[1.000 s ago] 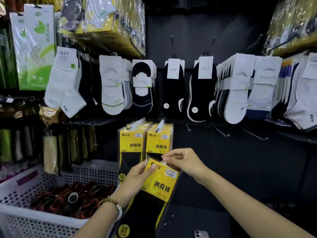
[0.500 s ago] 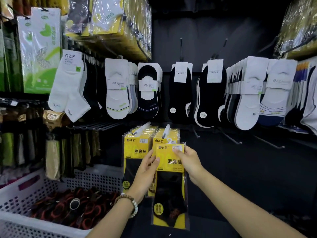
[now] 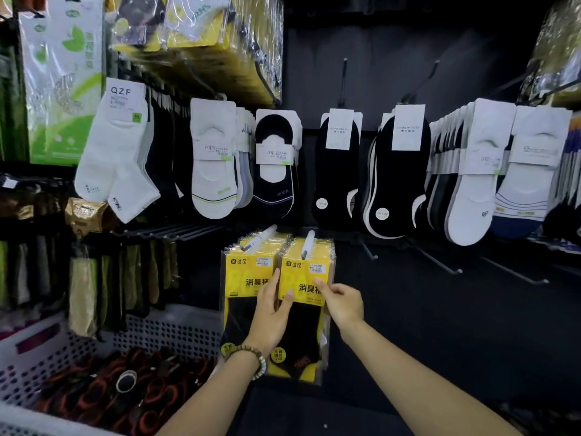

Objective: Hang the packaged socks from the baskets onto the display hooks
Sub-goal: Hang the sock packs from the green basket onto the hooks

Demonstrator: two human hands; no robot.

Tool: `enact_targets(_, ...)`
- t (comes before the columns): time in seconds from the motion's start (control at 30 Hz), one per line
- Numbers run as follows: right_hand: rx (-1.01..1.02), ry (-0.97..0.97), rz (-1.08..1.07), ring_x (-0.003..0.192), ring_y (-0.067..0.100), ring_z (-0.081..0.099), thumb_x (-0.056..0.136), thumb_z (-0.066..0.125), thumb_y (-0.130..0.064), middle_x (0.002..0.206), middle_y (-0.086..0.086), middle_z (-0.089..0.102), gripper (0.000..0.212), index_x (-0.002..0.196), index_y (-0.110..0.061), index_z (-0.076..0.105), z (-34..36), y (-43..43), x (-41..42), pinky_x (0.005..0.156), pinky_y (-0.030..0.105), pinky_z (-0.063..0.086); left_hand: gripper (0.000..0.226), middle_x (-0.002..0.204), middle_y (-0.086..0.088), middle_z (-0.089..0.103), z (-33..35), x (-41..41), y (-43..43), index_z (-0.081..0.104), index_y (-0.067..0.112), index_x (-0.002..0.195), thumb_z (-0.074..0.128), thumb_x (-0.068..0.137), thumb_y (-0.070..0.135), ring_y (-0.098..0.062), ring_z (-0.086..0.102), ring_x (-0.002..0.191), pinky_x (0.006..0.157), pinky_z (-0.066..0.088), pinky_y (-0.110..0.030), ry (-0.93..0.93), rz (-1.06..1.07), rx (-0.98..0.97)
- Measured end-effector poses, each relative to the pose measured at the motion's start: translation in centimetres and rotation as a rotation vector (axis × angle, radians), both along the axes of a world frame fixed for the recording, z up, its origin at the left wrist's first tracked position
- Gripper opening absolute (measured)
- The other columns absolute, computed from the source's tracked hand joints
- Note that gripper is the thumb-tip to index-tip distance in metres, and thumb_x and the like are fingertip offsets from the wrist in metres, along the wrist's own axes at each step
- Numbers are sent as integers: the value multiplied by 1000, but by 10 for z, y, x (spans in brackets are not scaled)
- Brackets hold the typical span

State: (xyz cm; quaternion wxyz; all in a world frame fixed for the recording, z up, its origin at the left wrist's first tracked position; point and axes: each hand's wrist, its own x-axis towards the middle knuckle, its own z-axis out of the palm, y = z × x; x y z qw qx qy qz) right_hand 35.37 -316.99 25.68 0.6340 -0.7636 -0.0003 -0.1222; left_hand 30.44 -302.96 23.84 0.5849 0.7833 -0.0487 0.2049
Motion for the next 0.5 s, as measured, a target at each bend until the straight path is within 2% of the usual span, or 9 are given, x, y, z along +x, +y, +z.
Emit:
enact_targets(0.13, -31, 30, 71, 94, 21, 66, 86, 67, -31, 96, 7, 70, 29, 102, -7, 64, -24, -17, -13, 88, 38, 55, 59, 152, 4, 21, -11, -8, 4, 19, 32, 148, 43, 96, 43, -16, 25, 139, 114, 27, -40, 8, 33, 50)
enact_targets(0.27, -134, 96, 172, 103, 17, 60, 92, 61, -30, 113, 5, 64, 36, 121, -11, 53, -53, -46, -45, 94, 35, 50, 56, 151, 5, 26, -28, -36, 12, 26, 26, 148, 42, 96, 41, -15, 28, 138, 112, 28, -34, 74, 41, 125)
enact_targets(0.4, -206, 163, 301, 105, 14, 58, 92, 60, -28, 120, 3, 59, 38, 126, -14, 50, -95, -74, -87, 86, 23, 45, 54, 147, 9, 35, -73, -84, 15, 33, 28, 144, 46, 94, 45, -10, 30, 137, 111, 31, -31, 192, -5, 117)
enact_targets(0.5, -262, 307, 420, 109, 14, 55, 93, 59, -29, 124, 0, 53, 39, 128, -16, 48, -150, -93, -122, 90, 24, 45, 53, 142, 11, 39, -134, -130, 12, 38, 32, 141, 48, 91, 50, -11, 35, 134, 107, 33, -27, 389, -51, 86)
